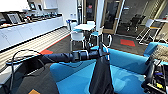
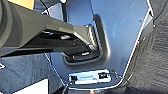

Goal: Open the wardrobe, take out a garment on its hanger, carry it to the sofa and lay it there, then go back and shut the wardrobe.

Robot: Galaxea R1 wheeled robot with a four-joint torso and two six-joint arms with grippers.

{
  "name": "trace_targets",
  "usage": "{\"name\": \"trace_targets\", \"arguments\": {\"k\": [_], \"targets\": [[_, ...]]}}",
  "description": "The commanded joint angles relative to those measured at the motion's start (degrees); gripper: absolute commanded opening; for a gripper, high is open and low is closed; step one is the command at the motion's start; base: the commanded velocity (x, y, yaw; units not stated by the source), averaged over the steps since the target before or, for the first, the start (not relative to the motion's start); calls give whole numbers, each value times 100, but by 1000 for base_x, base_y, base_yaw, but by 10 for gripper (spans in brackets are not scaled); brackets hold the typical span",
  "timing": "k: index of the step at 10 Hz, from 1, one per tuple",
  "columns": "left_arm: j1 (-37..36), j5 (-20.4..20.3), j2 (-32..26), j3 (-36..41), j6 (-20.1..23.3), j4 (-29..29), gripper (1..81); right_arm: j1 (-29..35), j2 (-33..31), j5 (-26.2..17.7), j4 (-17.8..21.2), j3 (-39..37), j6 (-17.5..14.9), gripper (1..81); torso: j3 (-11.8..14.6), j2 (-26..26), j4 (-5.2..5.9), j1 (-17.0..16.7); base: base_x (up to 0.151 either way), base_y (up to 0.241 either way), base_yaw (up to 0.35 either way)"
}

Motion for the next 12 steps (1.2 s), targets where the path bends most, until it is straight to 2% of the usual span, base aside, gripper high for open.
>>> {"name": "trace_targets", "arguments": {"k": [1, 6, 8, 12], "targets": [[-1272, -187, 527, -542, -200, 15, 10, 4, 3, -309, -77, -3, -6, 811, 0, 0, 0, 0, 0, 0, 0], [-1483, -240, 1241, -1706, -508, 23, 10, 47, 82, -309, -76, -100, 2, 811, 0, 0, 0, 0, 0, 0, 0], [-1518, -240, 1653, -2329, -552, 15, 10, 57, 117, -317, -76, -108, 2, 811, 0, 0, 0, 0, 0, 0, 0], [-1519, -178, 2217, -2980, -570, 23, 10, 83, 161, -361, -76, -117, 2, 811, 0, 2, 0, 0, 0, 0, 0]]}}
